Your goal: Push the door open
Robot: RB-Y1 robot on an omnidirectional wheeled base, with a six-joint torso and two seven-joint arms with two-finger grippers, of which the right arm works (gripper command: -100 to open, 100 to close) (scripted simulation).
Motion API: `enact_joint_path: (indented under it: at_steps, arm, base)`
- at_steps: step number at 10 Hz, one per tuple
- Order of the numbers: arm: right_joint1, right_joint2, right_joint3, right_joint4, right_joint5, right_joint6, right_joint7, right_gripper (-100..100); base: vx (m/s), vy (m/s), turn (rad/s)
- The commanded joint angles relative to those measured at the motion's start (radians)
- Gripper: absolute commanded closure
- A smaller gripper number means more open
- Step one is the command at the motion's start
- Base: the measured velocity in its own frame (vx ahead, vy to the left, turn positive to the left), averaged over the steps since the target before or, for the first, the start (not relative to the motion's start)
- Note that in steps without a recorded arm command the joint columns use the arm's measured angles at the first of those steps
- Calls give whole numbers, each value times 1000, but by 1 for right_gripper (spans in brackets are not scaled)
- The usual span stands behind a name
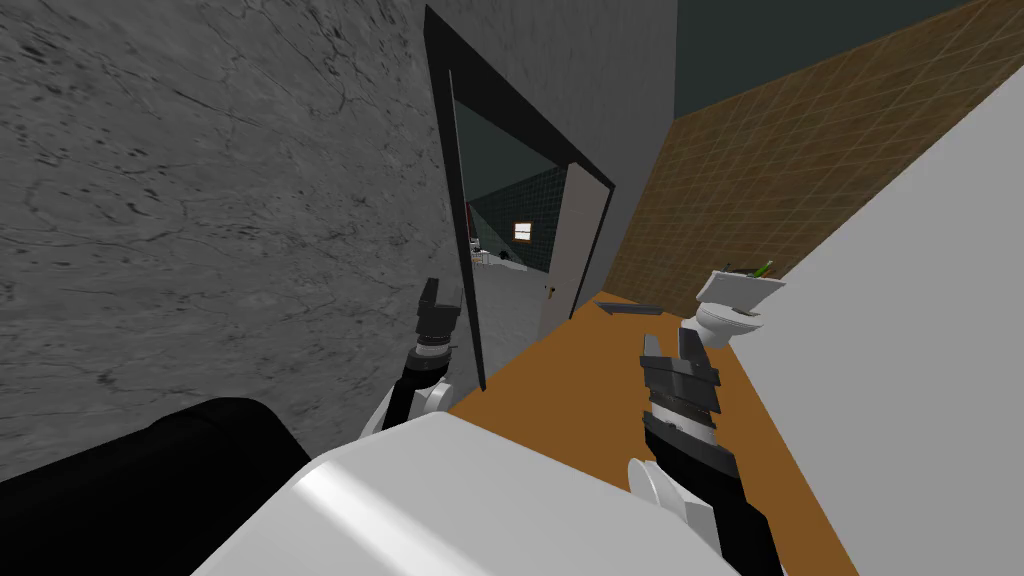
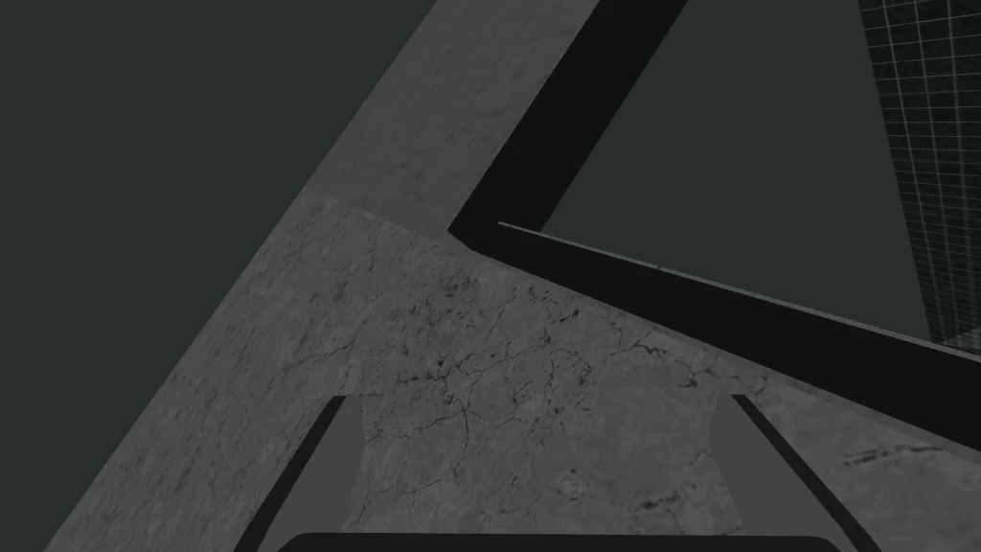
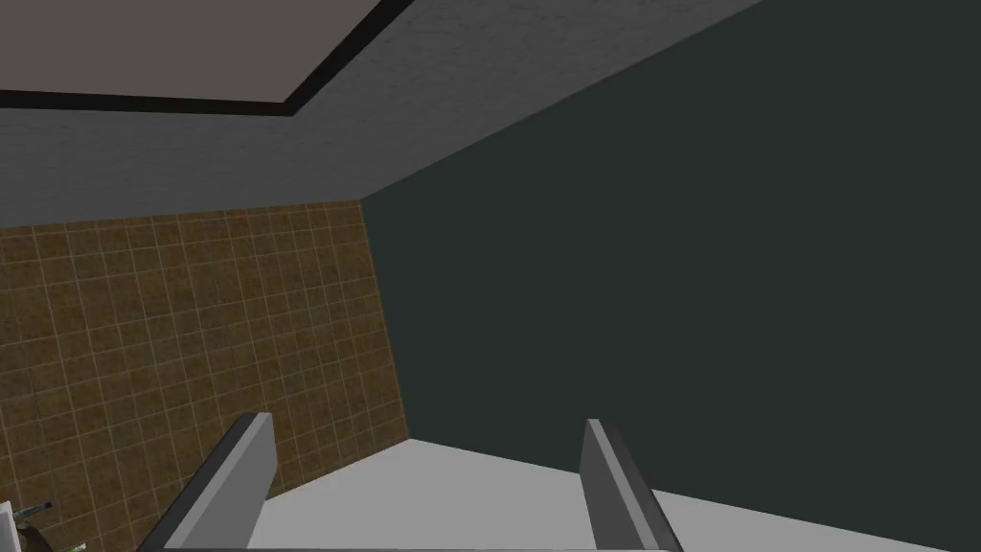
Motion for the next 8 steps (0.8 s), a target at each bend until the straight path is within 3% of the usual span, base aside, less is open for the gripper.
enact_joint_path:
  at_steps: [1, 8]
  arm:
    - [-13, -9, 4, 31, 7, -8, -7, -100]
    - [-76, -38, 21, 182, 42, -45, -41, -100]
  base:
    - [89, -14, 38]
    - [153, -65, 57]
